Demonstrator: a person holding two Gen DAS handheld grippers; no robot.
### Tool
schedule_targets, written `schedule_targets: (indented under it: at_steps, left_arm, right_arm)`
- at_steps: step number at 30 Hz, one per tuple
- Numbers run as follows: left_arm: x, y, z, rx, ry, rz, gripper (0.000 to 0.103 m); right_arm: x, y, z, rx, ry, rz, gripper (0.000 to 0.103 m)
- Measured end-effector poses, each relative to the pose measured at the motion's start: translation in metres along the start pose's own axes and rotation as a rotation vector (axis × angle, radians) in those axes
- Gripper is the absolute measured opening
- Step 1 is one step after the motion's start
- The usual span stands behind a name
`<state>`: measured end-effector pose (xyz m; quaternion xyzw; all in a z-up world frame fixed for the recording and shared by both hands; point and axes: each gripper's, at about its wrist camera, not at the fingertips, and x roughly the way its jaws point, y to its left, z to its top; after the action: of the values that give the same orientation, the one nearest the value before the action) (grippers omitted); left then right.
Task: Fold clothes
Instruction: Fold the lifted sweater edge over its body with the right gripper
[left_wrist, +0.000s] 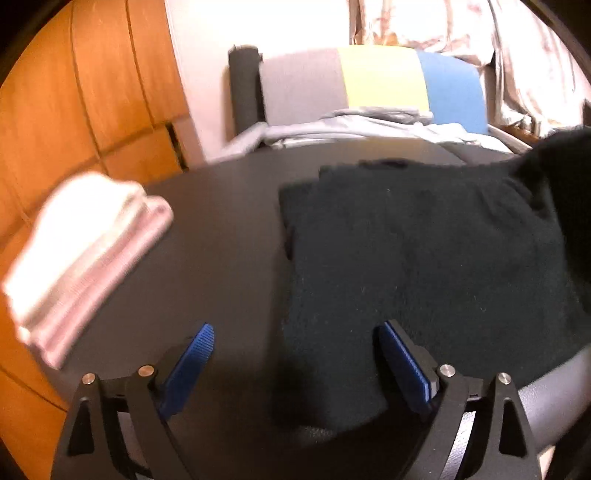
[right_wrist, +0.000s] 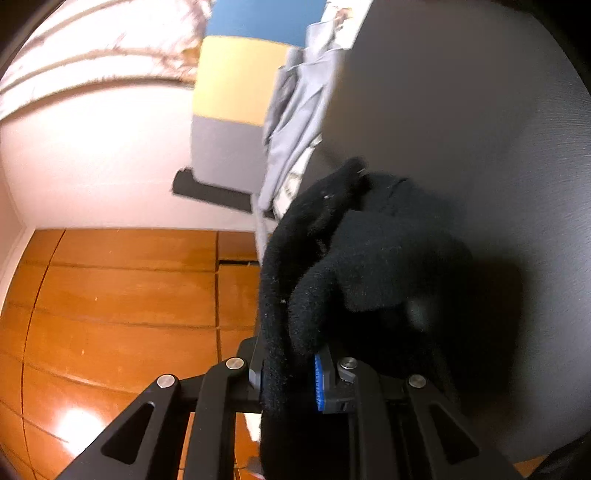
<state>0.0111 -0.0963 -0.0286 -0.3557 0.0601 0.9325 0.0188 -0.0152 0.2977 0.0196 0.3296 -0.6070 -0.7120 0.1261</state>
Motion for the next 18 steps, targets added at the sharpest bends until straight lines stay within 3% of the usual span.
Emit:
schedule_targets:
  at_steps: [3,6,11,14,18]
  left_arm:
    - [0.006,0.020,-0.006,-0.126,0.011,-0.095,0.093]
    - [0.005,0.010,-0.011,-0.083,-0.028,-0.056,0.095]
    - [0.006,0.014,-0.015,-0.103,-0.055,-0.079,0.095]
    - [0.004,0.014,-0.019,-0.099,-0.082,-0.090,0.095]
    - [0.003,0.019,-0.022,-0.102,-0.108,-0.119,0.097]
  right_arm:
    - [0.026,0.033,-0.020,-0.054,0.040,0.005,0.017]
    - [0.061,0.063,-0.043,-0.113,0.090,-0.002,0.017]
    - [0.144,0.097,-0.093,-0.302,0.214,-0.093,0.016]
    - [0.200,0.096,-0.127,-0.431,0.273,-0.243,0.016]
    - [0.253,0.075,-0.173,-0.649,0.353,-0.514,0.020]
